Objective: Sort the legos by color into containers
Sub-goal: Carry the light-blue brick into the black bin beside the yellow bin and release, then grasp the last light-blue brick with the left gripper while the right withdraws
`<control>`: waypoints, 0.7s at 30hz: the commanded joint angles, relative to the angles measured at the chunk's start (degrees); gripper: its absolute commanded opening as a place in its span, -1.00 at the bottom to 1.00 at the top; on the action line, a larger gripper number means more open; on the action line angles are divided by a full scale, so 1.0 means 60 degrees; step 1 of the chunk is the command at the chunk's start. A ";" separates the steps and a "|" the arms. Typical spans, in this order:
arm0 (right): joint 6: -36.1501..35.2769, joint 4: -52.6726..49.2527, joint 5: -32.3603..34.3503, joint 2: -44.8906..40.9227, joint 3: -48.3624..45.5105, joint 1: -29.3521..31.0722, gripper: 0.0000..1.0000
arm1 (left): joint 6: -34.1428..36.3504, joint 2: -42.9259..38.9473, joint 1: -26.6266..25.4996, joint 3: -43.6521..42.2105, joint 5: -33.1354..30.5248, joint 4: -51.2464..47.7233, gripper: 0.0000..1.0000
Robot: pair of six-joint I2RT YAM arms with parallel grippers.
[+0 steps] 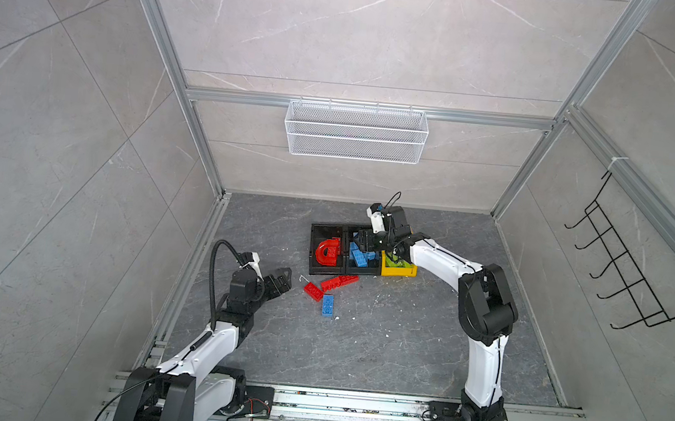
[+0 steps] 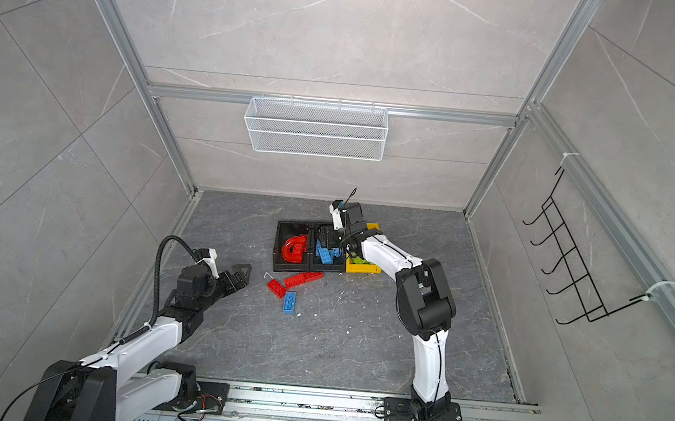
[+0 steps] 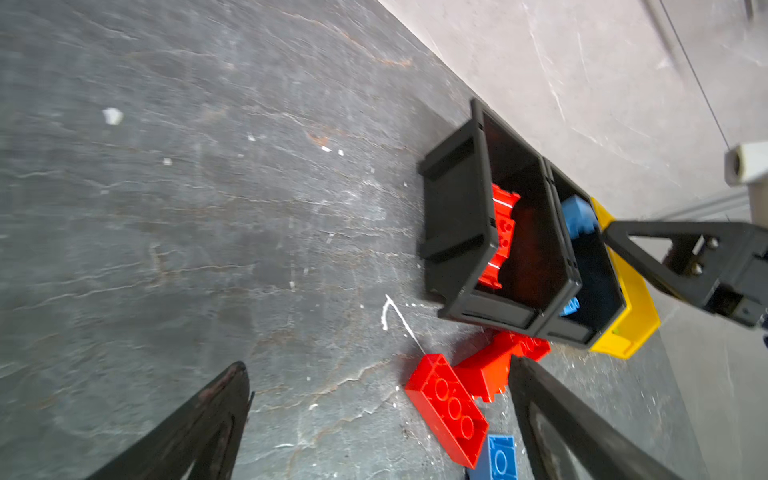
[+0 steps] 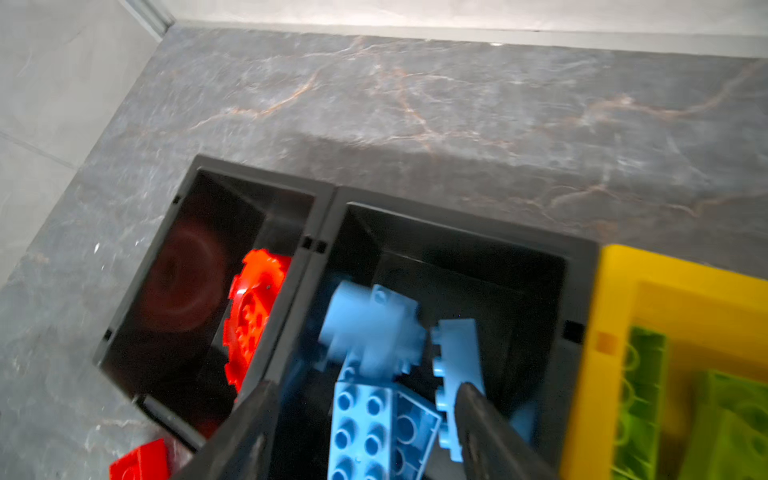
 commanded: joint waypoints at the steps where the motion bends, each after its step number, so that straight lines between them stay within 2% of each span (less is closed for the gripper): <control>1: -0.0044 0.0403 0.0113 -0.1138 -0.0586 -0.0149 0.46 | 0.0650 0.0128 -0.0472 0.0541 0.0083 0.0328 0.99; 3: -0.0319 0.1085 0.0103 -0.2092 -0.1506 -0.0228 0.48 | 0.0891 0.0160 -0.0889 0.0782 -0.0245 -0.0034 0.99; 7: -0.0872 0.3228 0.0506 -0.4783 -0.4459 -0.0280 0.61 | 0.1616 0.0254 -0.1974 0.1429 -0.1081 -0.0995 0.99; 10: -0.0530 0.4294 0.1607 -0.6732 -0.6385 -0.0477 0.99 | 0.1894 0.0441 -0.2751 0.2011 -0.1686 -0.1898 0.99; 13: -0.0442 0.4981 0.2044 -0.8157 -0.7846 -0.0692 0.99 | 0.1700 0.0610 -0.3184 0.2514 -0.2061 -0.2794 0.99; 16: -0.0311 0.5196 0.2608 -0.8660 -0.8709 -0.0742 1.00 | 0.1048 0.0865 -0.3437 0.2721 -0.2090 -0.3358 0.99; 21: 0.0179 0.3241 0.1801 -0.8354 -0.8272 -0.0753 0.97 | -0.0030 0.1303 -0.4587 0.2828 -0.2494 -0.3836 0.99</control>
